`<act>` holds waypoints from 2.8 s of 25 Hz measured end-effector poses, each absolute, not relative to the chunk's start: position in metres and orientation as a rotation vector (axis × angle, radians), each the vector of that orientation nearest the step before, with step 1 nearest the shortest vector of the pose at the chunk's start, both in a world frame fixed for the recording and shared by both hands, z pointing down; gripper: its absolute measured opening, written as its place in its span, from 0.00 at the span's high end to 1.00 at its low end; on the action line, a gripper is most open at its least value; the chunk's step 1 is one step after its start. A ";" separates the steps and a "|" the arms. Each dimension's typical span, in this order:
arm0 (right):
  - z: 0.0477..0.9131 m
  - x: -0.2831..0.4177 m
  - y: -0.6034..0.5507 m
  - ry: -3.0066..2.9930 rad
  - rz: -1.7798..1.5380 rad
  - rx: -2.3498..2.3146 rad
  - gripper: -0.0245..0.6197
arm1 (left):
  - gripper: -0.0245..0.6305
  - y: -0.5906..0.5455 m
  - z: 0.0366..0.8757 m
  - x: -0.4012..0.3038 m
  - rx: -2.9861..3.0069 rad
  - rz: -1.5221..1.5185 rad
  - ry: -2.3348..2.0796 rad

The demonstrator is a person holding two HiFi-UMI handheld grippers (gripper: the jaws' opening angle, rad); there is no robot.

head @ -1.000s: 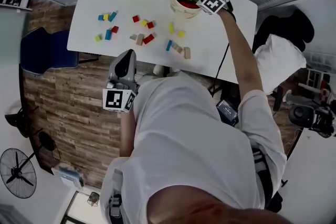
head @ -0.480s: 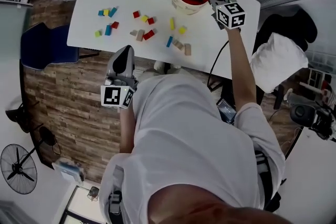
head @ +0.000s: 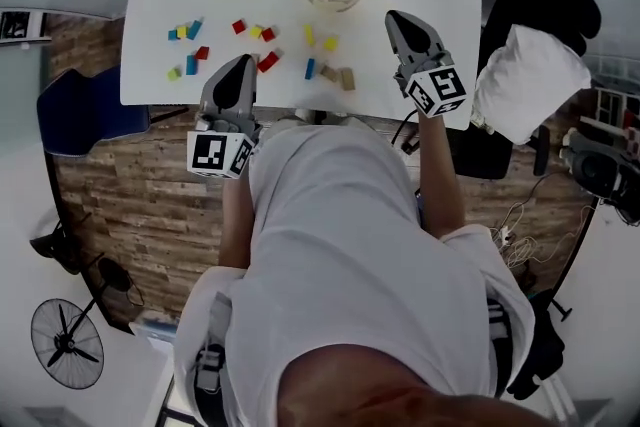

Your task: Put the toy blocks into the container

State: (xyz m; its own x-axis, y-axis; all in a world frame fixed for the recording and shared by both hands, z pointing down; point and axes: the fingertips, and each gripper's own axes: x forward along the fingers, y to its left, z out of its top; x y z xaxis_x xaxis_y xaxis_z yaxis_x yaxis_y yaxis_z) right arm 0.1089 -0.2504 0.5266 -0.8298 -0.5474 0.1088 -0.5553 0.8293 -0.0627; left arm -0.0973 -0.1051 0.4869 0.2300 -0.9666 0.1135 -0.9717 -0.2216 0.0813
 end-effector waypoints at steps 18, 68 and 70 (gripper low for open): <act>0.765 0.029 -0.204 -2.156 -0.029 0.064 0.63 | 0.96 -0.091 0.482 -0.091 2.313 0.050 -1.930; 0.502 0.077 -0.303 -2.889 0.103 0.852 0.73 | 0.97 -0.261 0.444 -0.048 2.753 0.082 -1.592; 0.488 0.069 -0.301 -2.905 0.046 0.860 0.73 | 0.97 -0.247 0.446 -0.048 2.735 0.069 -1.592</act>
State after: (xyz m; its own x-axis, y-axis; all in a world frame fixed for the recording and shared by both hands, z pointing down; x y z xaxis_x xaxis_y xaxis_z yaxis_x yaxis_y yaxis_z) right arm 0.0685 -0.3010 0.4882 -0.8332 -0.5407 0.1158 -0.5441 0.8390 0.0029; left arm -0.0476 -0.2474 0.4456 0.4933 -0.8694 0.0259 -0.8684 -0.4940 -0.0421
